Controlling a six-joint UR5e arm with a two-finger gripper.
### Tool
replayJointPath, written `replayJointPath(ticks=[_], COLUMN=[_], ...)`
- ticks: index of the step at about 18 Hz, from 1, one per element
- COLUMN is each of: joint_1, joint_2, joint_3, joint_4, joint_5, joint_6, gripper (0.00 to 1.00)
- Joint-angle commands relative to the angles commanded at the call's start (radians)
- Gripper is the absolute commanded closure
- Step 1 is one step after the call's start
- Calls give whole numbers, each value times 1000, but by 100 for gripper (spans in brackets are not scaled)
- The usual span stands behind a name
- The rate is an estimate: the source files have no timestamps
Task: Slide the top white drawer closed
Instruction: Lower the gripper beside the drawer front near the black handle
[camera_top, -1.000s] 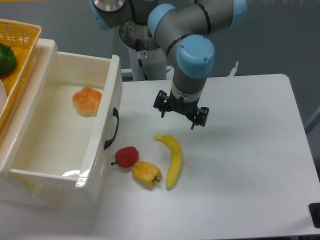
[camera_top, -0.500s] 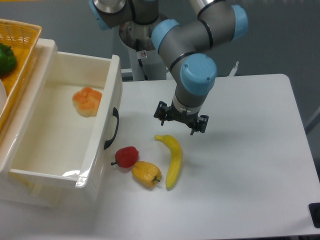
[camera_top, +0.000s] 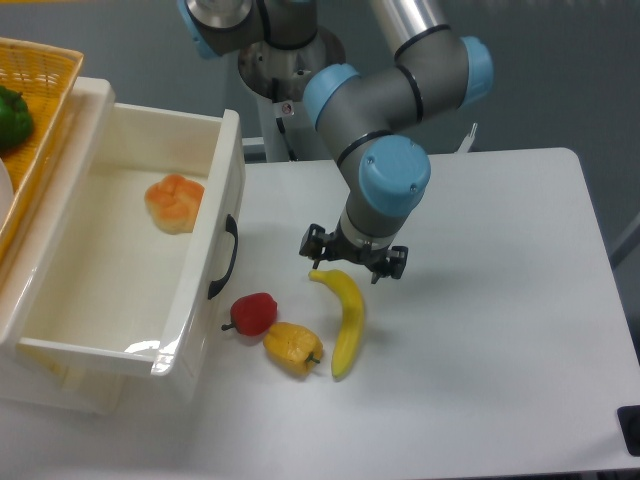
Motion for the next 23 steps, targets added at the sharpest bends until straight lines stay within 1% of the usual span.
replayJointPath(ticks=[2, 9, 23], joint_1=[-2, -31, -83], joint_2=[-6, -20, -21], joint_3=[2, 14, 11], joint_4=[5, 5, 6], joint_5=[-32, -63, -57], joint_6=[-2, -20, -20], gripper=[0, 0, 0])
